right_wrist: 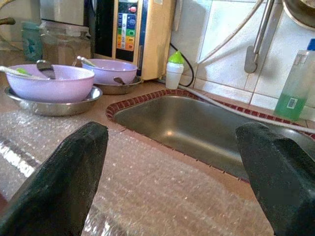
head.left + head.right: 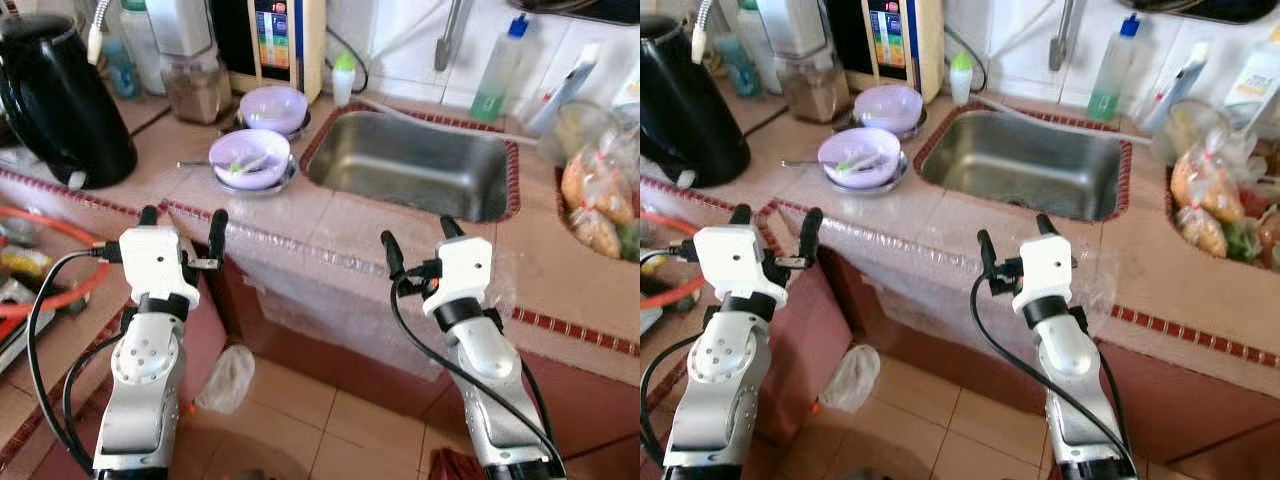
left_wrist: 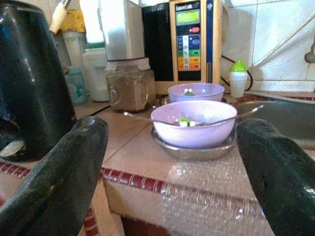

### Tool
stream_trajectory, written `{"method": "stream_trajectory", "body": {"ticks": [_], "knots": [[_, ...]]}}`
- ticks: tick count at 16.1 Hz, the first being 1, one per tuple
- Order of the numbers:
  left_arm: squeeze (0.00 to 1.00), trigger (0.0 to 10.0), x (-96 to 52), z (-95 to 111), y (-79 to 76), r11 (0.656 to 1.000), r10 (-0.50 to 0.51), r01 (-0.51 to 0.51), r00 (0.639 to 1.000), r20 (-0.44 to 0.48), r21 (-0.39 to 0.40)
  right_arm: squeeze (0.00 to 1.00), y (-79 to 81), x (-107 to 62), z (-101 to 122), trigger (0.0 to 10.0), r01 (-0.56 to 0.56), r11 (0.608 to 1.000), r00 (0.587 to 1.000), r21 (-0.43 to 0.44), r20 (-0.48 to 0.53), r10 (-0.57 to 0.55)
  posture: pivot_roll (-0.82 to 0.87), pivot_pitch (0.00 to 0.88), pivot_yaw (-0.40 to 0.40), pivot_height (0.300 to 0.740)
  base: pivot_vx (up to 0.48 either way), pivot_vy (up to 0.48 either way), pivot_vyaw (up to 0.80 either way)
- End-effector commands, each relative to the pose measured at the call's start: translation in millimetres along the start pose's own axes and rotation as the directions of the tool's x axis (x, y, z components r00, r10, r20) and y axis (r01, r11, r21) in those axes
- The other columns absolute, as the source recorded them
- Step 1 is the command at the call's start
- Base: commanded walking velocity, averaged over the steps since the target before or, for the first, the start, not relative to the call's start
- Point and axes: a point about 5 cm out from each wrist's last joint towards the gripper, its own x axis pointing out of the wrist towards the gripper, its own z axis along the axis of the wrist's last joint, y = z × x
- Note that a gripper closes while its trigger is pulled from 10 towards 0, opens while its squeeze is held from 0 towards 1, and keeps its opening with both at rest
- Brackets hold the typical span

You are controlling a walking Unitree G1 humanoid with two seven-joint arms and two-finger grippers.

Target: Kitchen organization

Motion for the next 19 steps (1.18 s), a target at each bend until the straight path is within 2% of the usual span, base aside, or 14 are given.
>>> {"method": "stream_trajectory", "body": {"ticks": [1, 9, 15, 19], "knots": [[0.00, 10.0, 2.2, 4.9, -2.3, 1.000, -0.018, 0.018, 1.000, 0.018, -0.001, 0.00, -1.2, -0.4, 0.9, 10.0, 0.007, 1.000, 1.000, 0.001, 0.005, -0.007, 0.00, 0.006, 0.027, 0.740, 0.315, 0.000, 0.00], [0.00, 10.0, 2.1, 3.1, -3.9, 1.000, -0.017, 0.017, 1.000, 0.011, -0.001, 0.00, -1.1, 0.1, -0.5, 10.0, -0.003, 1.000, 1.000, -0.005, 0.002, 0.003, 0.00, 0.002, 0.021, 0.740, 0.295, 0.000, 0.00], [0.00, 10.0, -1.6, 2.0, -0.5, 1.000, 0.019, -0.019, 1.000, 0.012, 0.007, 0.00, -1.2, -1.4, -2.5, 10.0, -0.014, 1.000, 1.000, -0.008, -0.006, 0.014, 0.00, 0.004, 0.013, 0.740, 0.000, 0.000, 0.00], [0.00, 10.0, 1.7, -6.2, -3.4, 1.000, -0.015, 0.015, 1.000, -0.017, -0.026, 0.00, 0.0, -2.2, -1.9, 10.0, -0.022, 1.000, 1.000, -0.008, -0.007, 0.022, -0.01, 0.013, 0.007, 0.740, 0.000, 0.000, 0.00]]}}
